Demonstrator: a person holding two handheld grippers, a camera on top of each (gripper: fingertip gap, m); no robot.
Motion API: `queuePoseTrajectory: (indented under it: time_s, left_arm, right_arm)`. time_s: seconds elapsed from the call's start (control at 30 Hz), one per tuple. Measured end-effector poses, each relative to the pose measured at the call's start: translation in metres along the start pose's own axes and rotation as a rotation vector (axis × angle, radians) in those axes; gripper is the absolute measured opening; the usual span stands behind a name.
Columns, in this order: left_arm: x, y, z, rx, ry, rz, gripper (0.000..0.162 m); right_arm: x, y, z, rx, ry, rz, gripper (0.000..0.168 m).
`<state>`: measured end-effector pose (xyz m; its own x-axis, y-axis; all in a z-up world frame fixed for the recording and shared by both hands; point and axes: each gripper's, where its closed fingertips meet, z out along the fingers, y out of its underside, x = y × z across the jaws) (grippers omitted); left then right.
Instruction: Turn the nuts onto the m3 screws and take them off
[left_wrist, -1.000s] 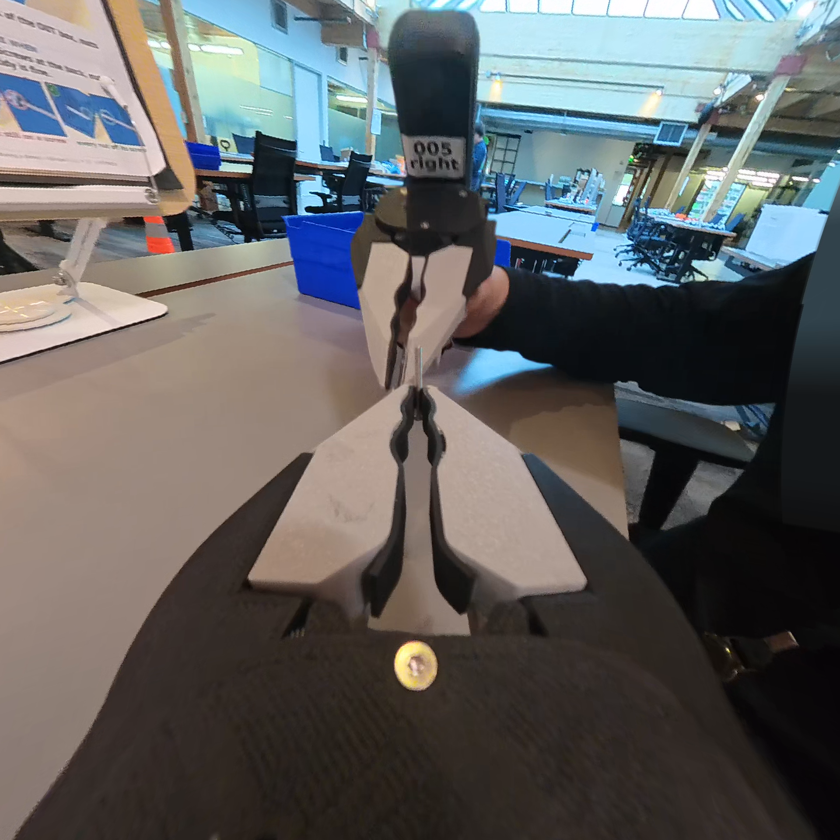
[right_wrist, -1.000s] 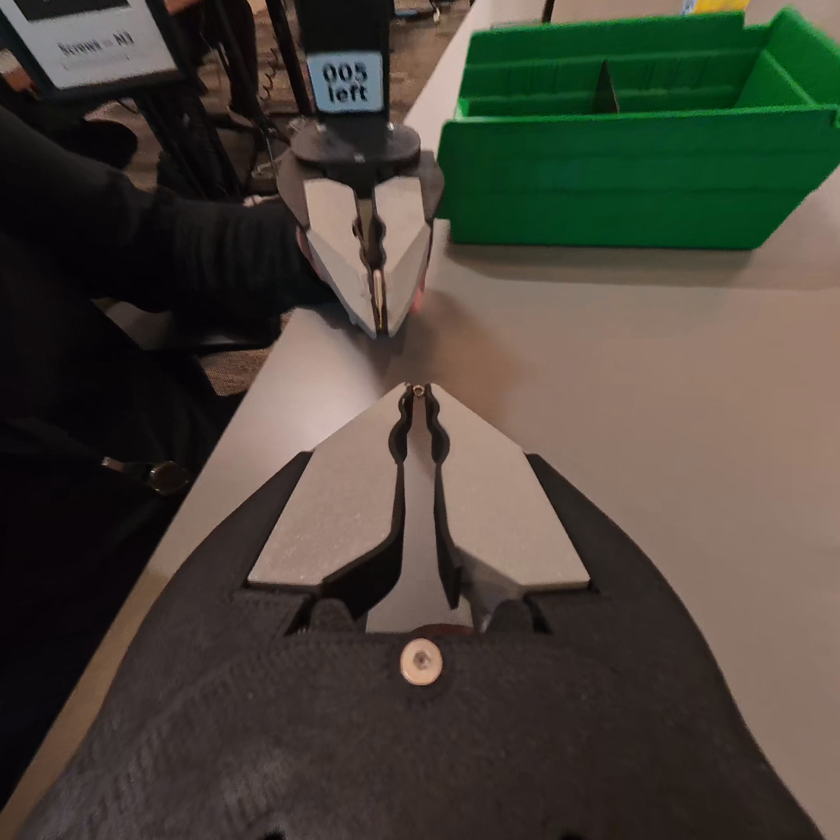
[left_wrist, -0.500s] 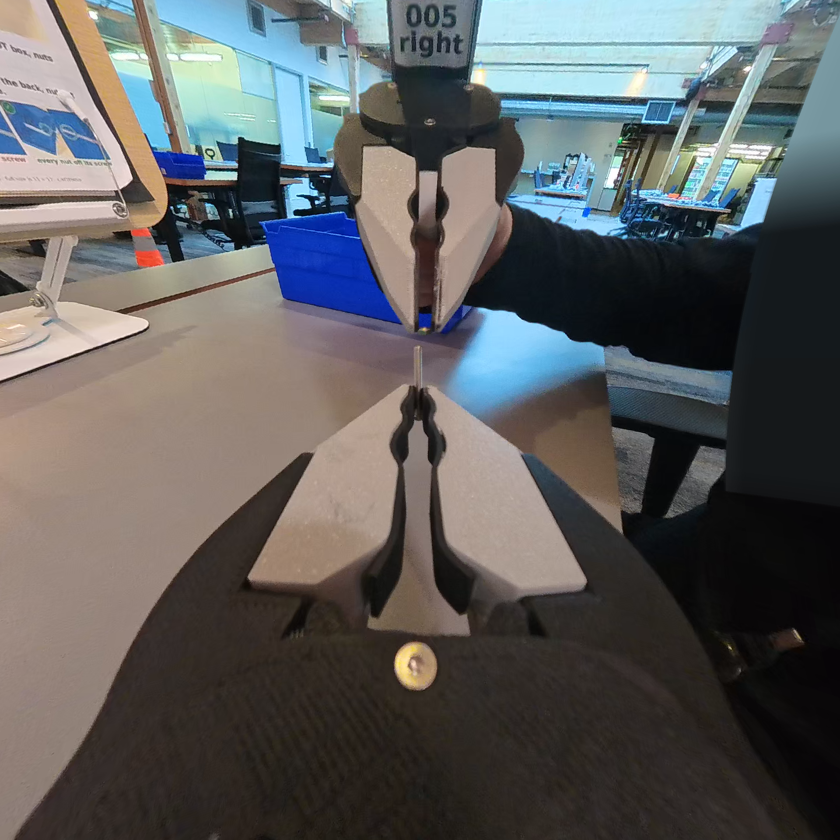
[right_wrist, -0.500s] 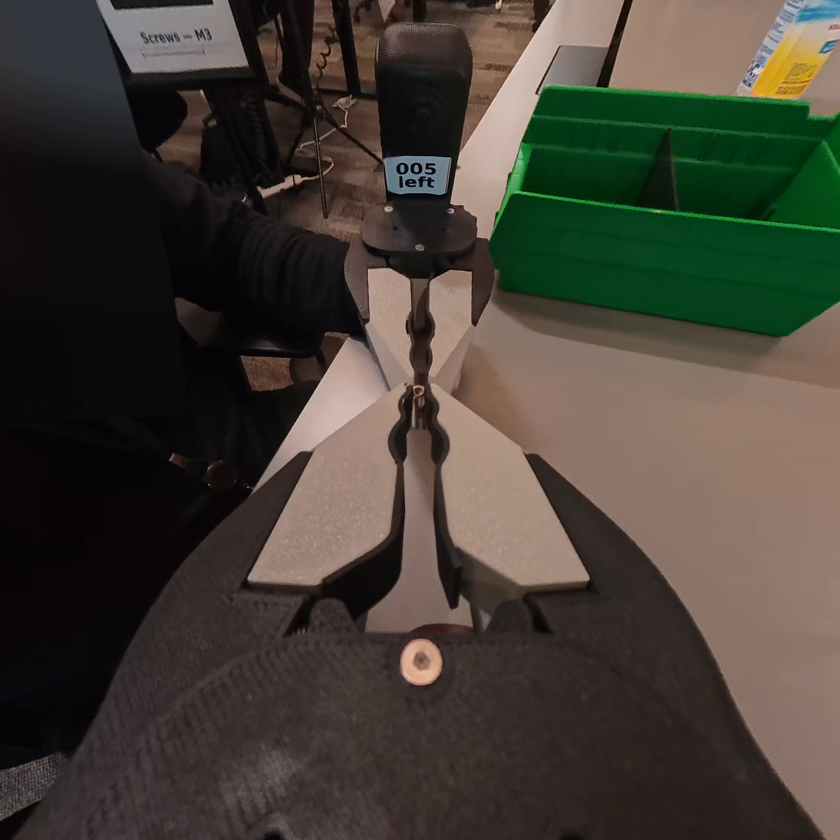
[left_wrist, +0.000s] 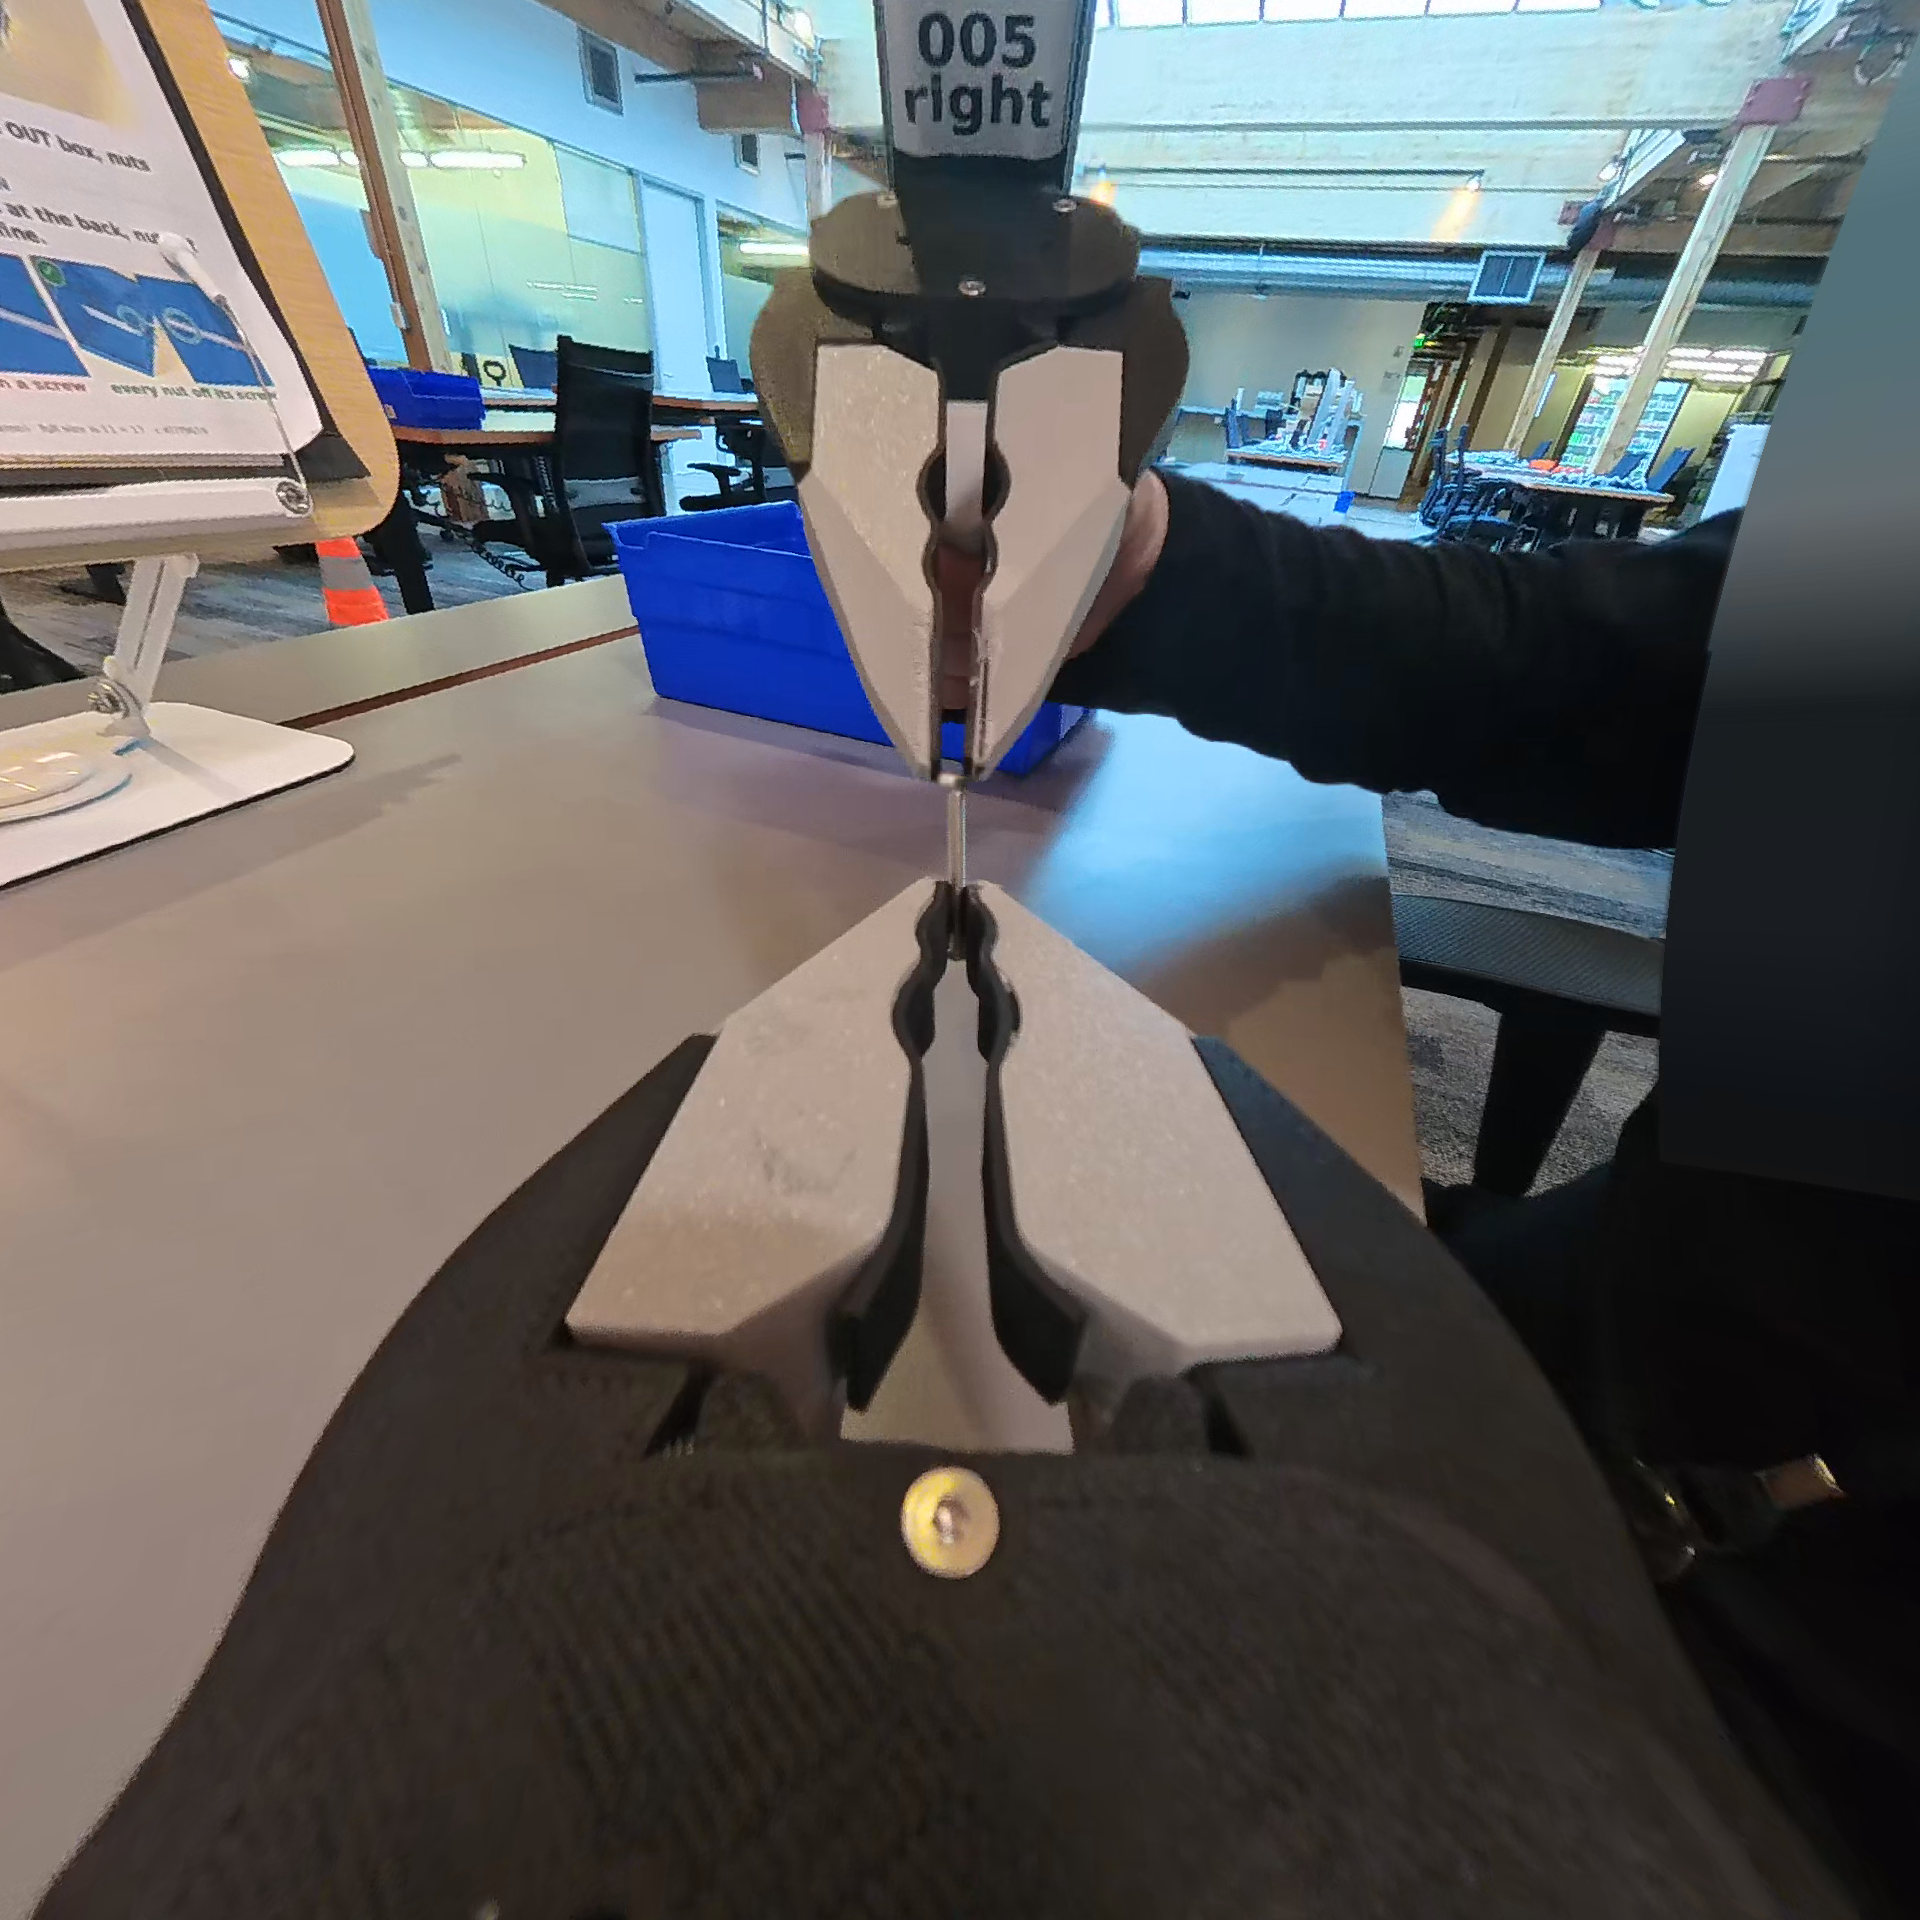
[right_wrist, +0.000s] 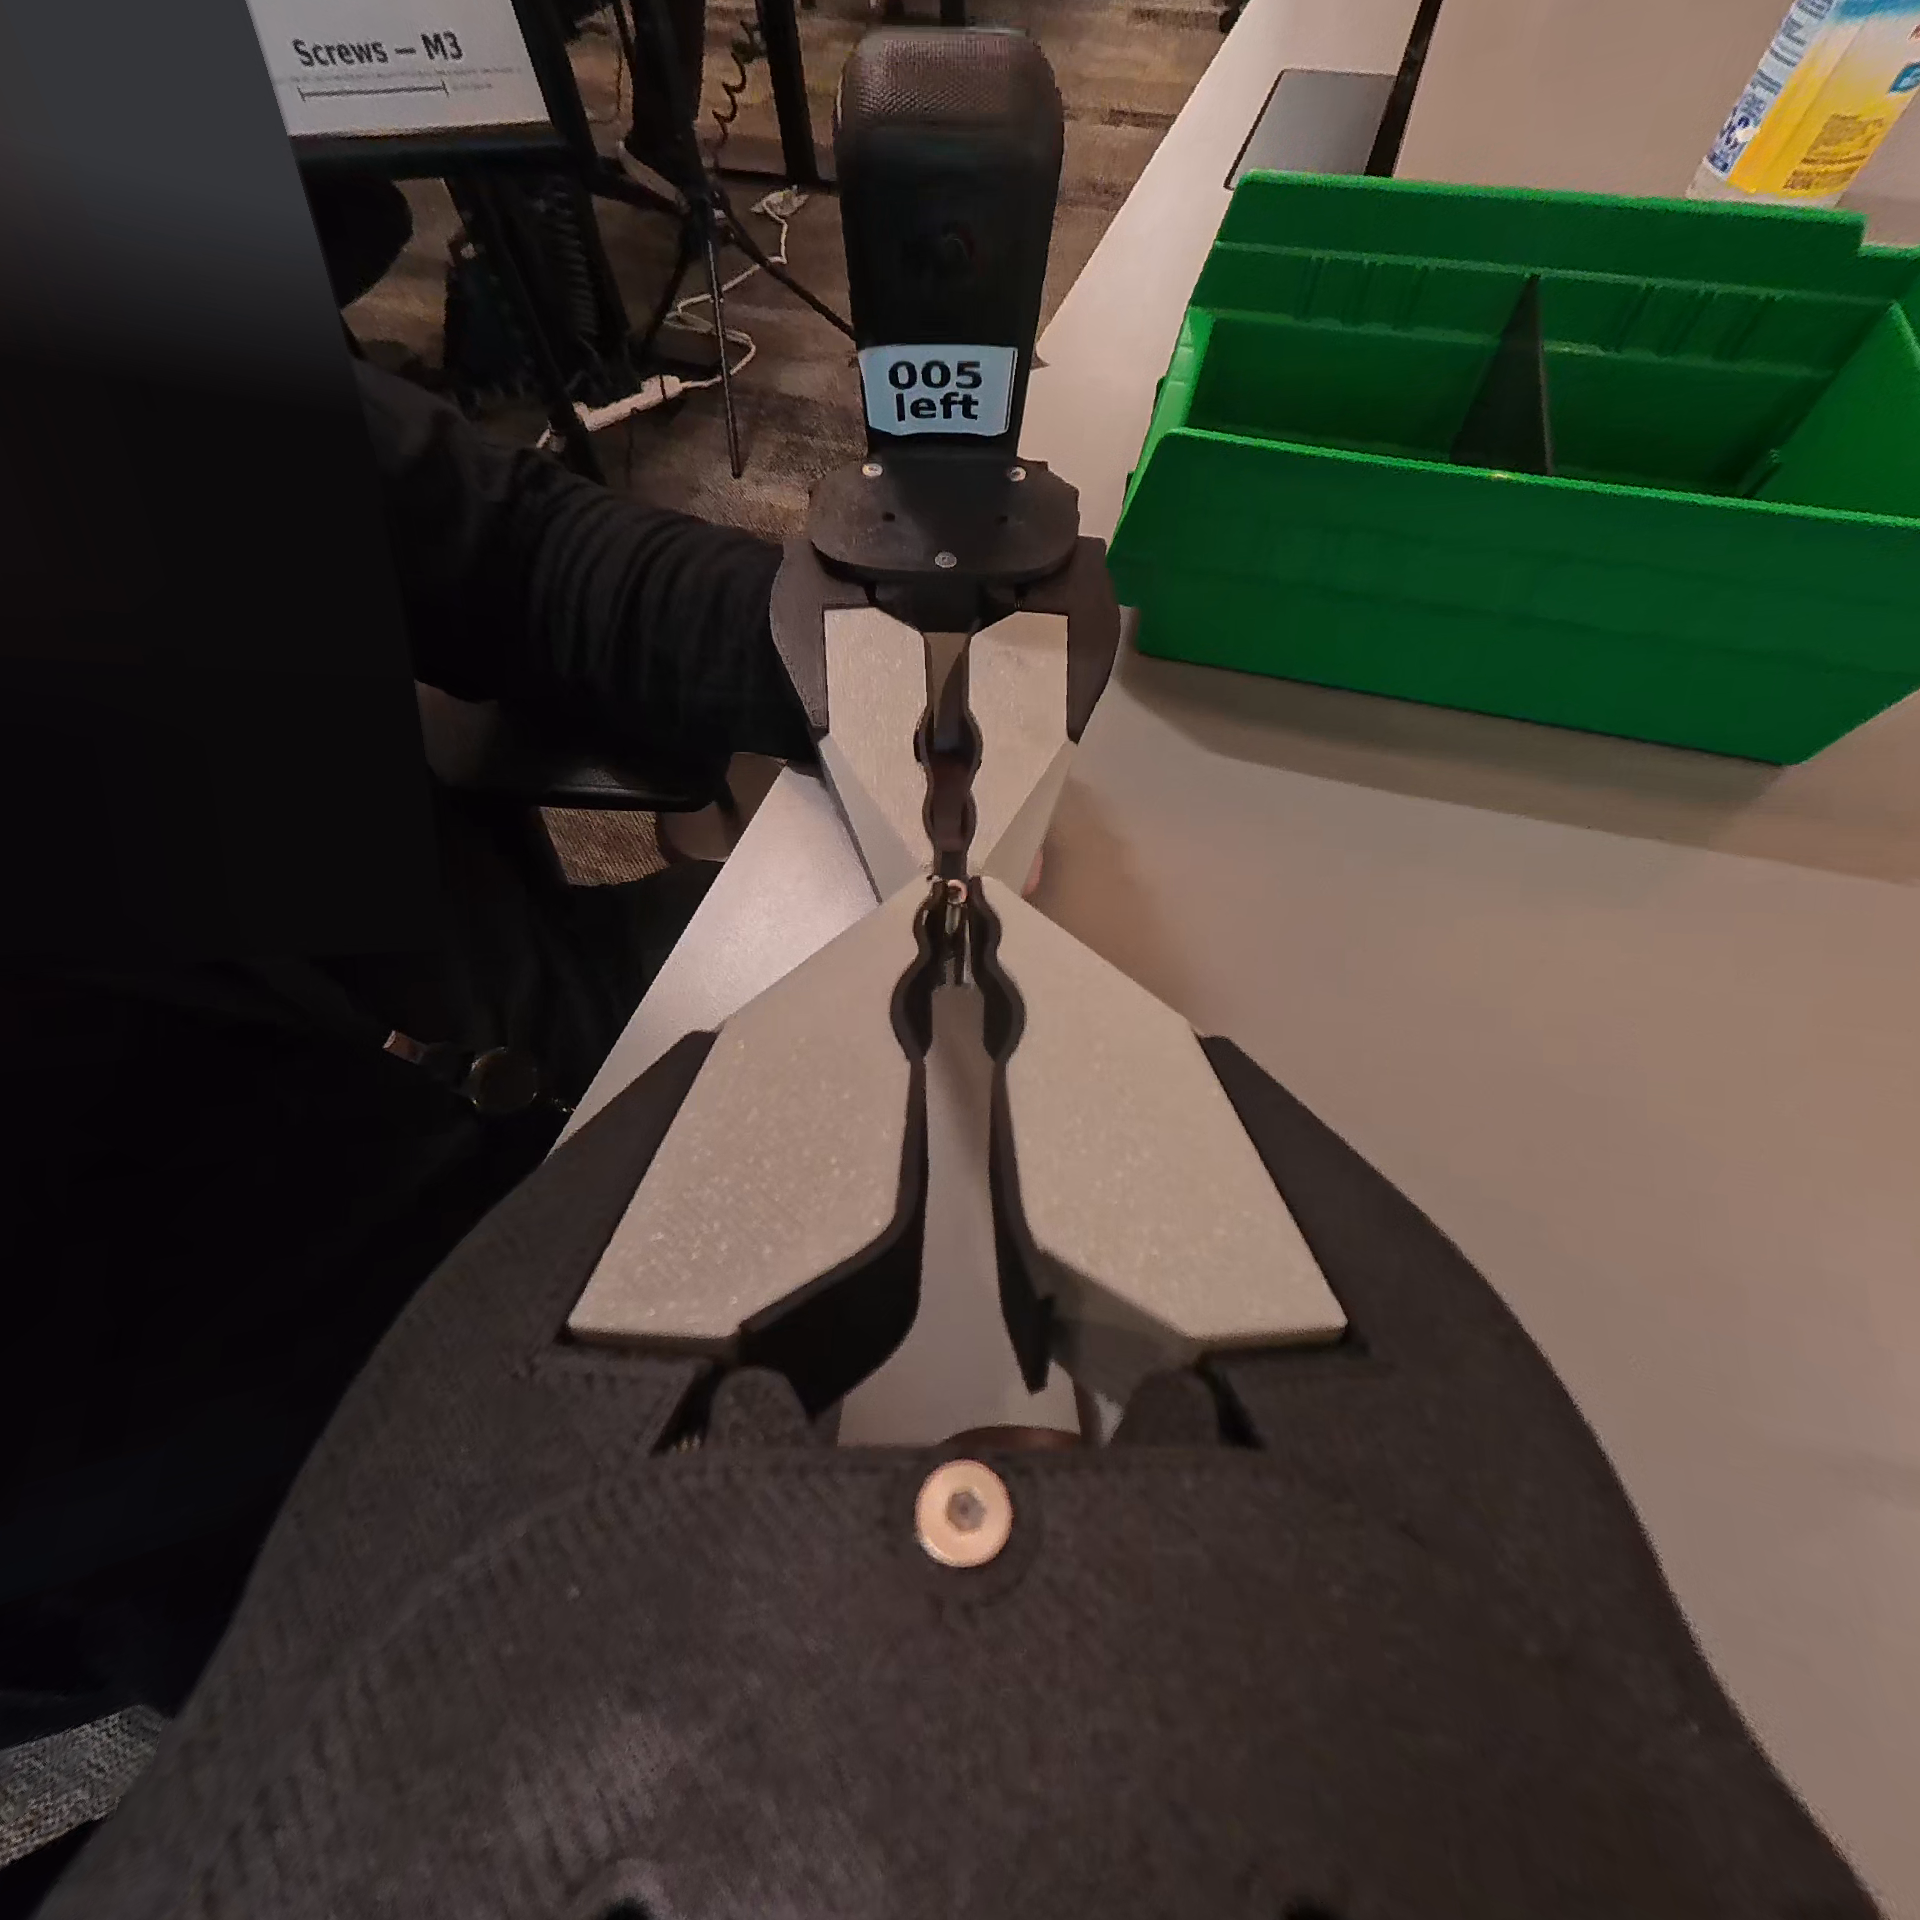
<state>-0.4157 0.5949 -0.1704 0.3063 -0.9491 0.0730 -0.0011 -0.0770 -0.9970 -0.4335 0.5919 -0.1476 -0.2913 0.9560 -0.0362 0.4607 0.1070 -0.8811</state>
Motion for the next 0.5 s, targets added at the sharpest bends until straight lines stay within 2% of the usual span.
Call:
queuePoseTrajectory:
  time_s: [0.5]
  left_arm:
    - [0.0015, 0.0017, 0.0011, -0.012, 0.008, 0.004, 0.0]
  right_arm:
    - [-0.0014, 0.0011, 0.0006, -0.022, 0.003, -0.012, 0.001]
